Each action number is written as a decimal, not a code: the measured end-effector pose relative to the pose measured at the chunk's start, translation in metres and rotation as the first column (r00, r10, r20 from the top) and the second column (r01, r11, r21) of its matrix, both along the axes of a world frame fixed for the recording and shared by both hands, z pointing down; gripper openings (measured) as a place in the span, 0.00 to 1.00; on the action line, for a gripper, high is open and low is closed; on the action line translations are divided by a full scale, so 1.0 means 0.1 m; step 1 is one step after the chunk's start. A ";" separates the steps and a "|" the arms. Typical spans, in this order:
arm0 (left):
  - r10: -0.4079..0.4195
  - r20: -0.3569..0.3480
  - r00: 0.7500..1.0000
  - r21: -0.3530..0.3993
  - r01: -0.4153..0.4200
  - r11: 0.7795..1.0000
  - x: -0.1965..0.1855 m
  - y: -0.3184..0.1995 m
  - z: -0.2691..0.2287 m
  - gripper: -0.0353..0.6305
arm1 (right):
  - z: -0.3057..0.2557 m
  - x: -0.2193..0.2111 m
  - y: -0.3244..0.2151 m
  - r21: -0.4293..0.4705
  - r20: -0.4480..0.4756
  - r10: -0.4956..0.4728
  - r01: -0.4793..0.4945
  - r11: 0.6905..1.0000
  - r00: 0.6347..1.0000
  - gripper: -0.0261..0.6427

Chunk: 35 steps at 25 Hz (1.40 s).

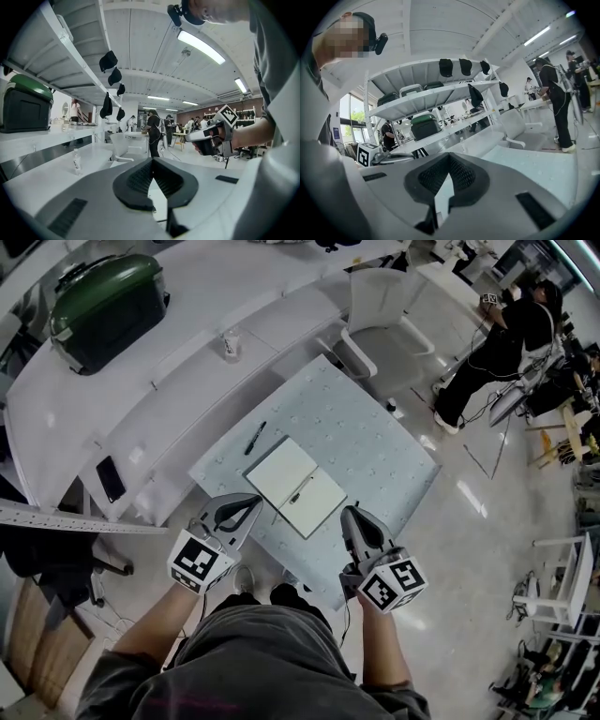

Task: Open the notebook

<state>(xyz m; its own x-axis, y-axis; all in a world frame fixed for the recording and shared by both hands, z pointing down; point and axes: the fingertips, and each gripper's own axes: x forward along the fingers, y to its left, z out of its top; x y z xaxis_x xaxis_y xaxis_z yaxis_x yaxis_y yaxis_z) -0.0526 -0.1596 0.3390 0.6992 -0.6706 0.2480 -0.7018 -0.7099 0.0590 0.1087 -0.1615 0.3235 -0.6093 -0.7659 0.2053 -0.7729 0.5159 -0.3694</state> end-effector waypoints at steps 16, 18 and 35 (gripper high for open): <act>0.059 -0.016 0.998 0.027 -0.058 0.998 0.02 0.22 -0.13 0.05 | -0.04 -0.18 0.27 0.019 -0.006 -0.031 0.031 0.999 1.000 0.04; 0.061 -0.016 0.998 0.027 -0.061 0.998 0.03 0.24 -0.14 0.05 | -0.04 -0.20 0.30 0.017 -0.008 -0.034 0.034 0.999 0.999 0.04; 0.046 -0.029 0.998 0.031 -0.046 0.998 -0.04 0.33 -0.15 0.05 | 0.02 -0.34 0.41 0.005 -0.010 -0.061 0.061 0.998 0.998 0.04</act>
